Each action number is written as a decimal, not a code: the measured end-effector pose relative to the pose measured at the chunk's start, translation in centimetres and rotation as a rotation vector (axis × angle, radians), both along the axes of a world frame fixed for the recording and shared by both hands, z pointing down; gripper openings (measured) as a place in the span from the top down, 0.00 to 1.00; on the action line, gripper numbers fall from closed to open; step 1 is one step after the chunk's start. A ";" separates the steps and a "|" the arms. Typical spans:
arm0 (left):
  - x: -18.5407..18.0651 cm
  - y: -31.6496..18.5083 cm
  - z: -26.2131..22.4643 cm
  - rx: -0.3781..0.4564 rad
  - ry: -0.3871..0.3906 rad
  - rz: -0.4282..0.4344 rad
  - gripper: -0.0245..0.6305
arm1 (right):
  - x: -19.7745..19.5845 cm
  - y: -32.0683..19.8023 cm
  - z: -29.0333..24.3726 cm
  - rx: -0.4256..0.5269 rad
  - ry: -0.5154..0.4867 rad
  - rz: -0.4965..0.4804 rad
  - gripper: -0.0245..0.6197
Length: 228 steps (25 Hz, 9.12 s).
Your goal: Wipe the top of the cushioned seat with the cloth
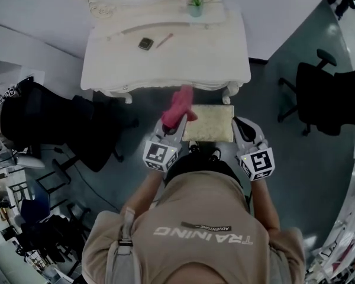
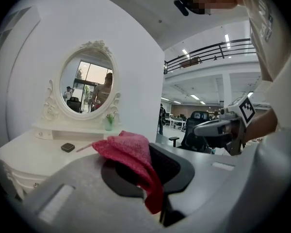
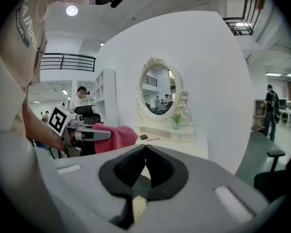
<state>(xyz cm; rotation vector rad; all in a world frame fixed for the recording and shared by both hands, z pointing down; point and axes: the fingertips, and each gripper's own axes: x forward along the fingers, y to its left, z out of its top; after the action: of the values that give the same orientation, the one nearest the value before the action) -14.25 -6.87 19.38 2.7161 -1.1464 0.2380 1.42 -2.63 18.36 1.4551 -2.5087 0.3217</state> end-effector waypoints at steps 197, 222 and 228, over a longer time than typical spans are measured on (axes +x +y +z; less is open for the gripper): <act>-14.0 -1.2 51.3 -0.521 -0.189 -0.340 0.90 | -11.5 -0.7 50.2 -0.487 0.035 -0.230 0.96; -4.0 1.3 60.6 -0.635 -0.293 -0.014 0.90 | -9.6 0.0 52.8 -0.514 0.003 -0.116 0.96; -2.3 1.7 60.7 -0.625 -0.337 0.003 0.90 | -6.9 1.3 53.1 -0.522 -0.014 -0.081 0.96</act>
<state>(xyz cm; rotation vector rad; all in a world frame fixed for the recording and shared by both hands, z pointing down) -16.55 -5.12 80.10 2.1654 -0.9311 0.9125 -5.44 -1.31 71.43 1.1386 -2.2430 0.8925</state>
